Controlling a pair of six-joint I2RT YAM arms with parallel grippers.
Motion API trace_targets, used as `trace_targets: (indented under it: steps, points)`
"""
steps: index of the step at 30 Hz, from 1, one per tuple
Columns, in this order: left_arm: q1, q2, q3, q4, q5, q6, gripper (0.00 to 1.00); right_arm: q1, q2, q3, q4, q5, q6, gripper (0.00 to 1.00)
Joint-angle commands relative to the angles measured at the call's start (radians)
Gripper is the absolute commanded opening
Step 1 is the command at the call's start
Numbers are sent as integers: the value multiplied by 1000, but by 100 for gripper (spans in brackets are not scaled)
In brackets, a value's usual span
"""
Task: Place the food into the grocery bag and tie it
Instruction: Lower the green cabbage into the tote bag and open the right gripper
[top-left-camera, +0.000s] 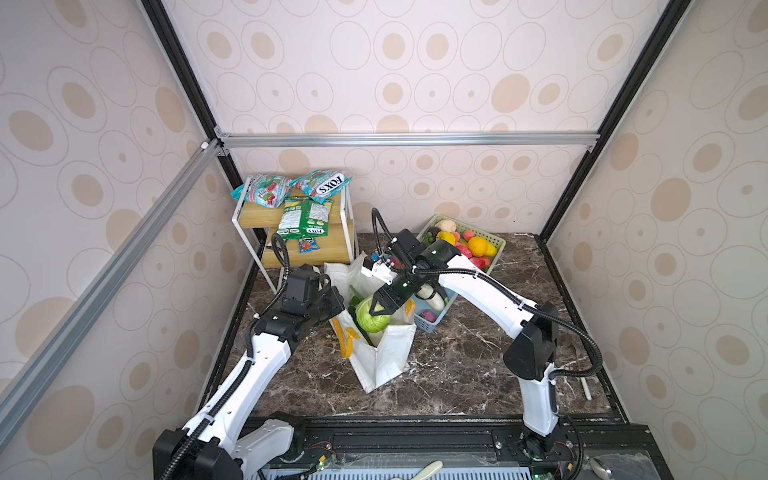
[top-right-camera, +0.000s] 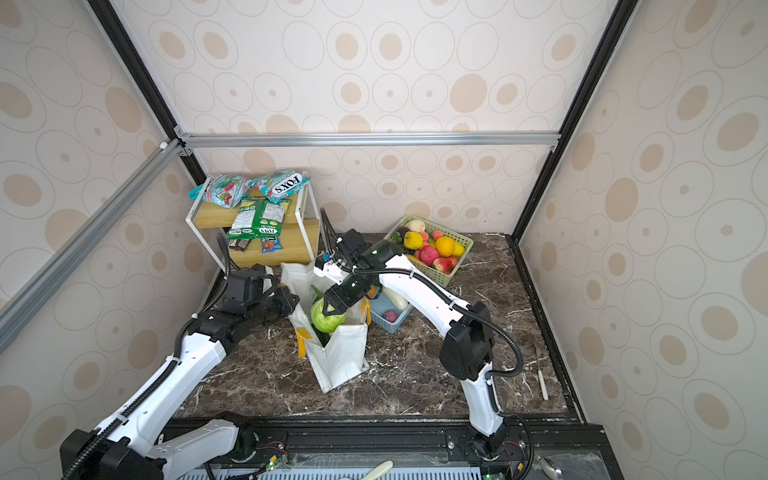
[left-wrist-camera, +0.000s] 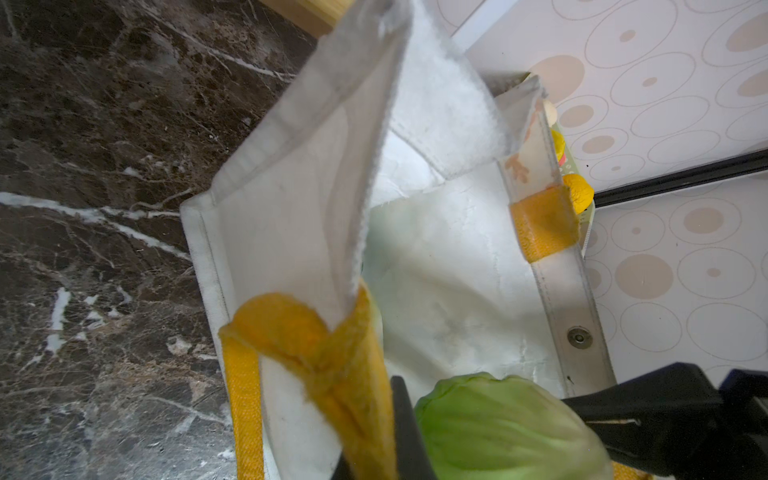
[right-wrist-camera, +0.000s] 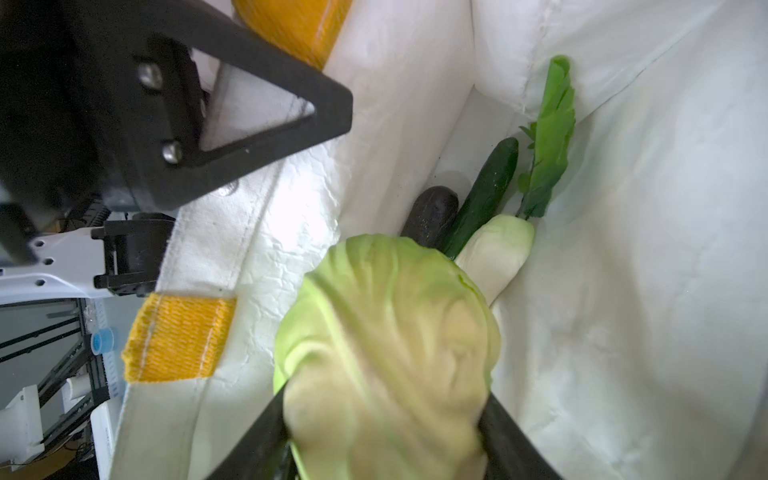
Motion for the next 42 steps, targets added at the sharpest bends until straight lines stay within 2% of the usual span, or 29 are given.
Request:
trace_targets:
  steps: [1, 14, 42]
  points:
    - [1, 7, 38, 35, 5, 5, 0, 16, 20, 26, -47, 17, -43, 59]
    - [1, 24, 45, 47, 23, 14, 0, 48, 93, 30, -52, 53, -19, 59]
    - [1, 7, 44, 46, 25, 12, 0, 70, 219, -10, -60, 52, 13, 59]
